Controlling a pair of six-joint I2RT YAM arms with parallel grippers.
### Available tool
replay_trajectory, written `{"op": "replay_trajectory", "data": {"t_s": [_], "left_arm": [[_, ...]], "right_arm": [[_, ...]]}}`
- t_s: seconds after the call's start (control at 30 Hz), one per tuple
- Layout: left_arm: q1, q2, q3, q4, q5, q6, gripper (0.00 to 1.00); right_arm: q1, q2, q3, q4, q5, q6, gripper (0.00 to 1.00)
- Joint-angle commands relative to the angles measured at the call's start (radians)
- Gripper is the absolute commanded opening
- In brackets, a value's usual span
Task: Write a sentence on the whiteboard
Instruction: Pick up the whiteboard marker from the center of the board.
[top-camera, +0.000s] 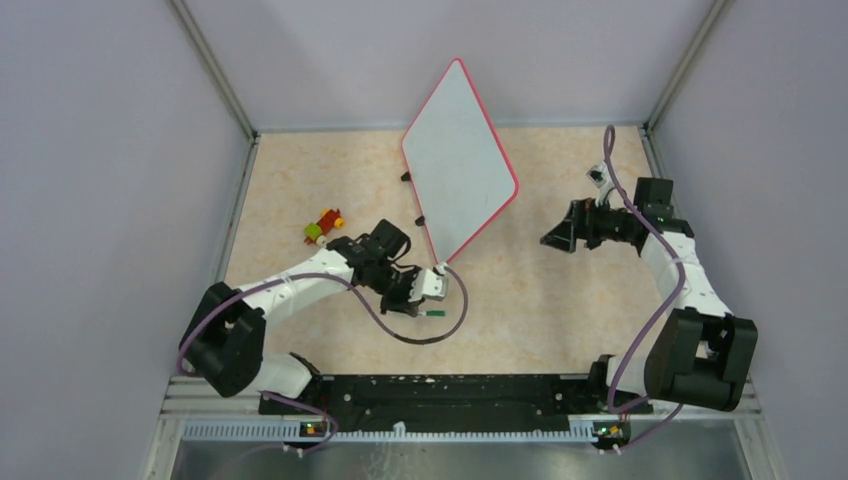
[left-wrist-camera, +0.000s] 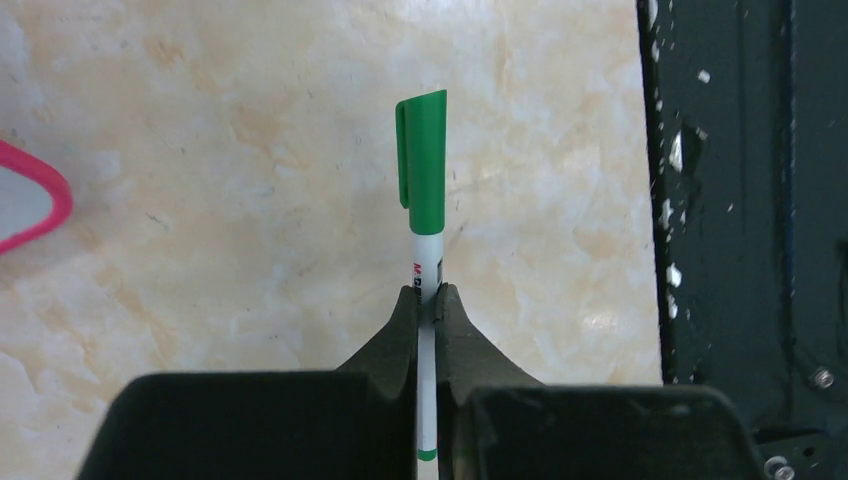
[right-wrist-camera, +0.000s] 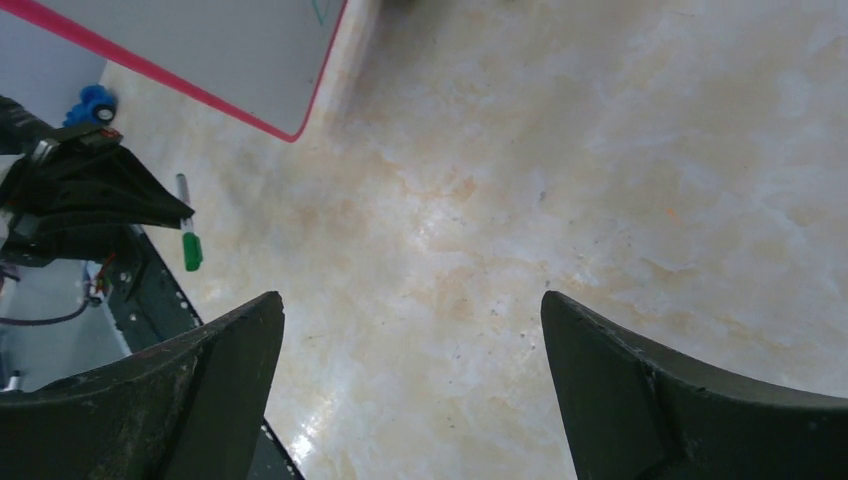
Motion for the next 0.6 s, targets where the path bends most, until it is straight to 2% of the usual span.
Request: {"op": "replay_trajectory", "data": {"t_s": [0.0, 0.1, 0.23, 0.4, 0.57], "left_arm": [[-0.034, -0.008, 0.073, 0.094, 0.074, -0.289, 0.0], [-0.034, -0.013, 0.14, 0.118, 0.092, -0.425, 0.0], [-0.035, -0.032, 0.239, 0.111, 0.133, -0.545, 0.0], [-0.048, -0.013, 0.362, 0.074, 0.099, -0.601, 0.0], [-0.057, -0.03, 0.379, 0.171, 0.104, -0.685, 0.0]], "right_arm": [[0.001, -0.025, 0.016, 0.004, -0.191, 0.045, 0.95], [0.033, -0.065, 0.009, 0.02, -0.26, 0.115, 0.93], [0.129, -0.136, 0.025, 0.052, -0.26, 0.224, 0.93], [0.241, -0.173, 0.039, 0.092, -0.316, 0.338, 0.91], [0.32, -0.197, 0.047, 0.107, -0.301, 0.41, 0.86]]}}
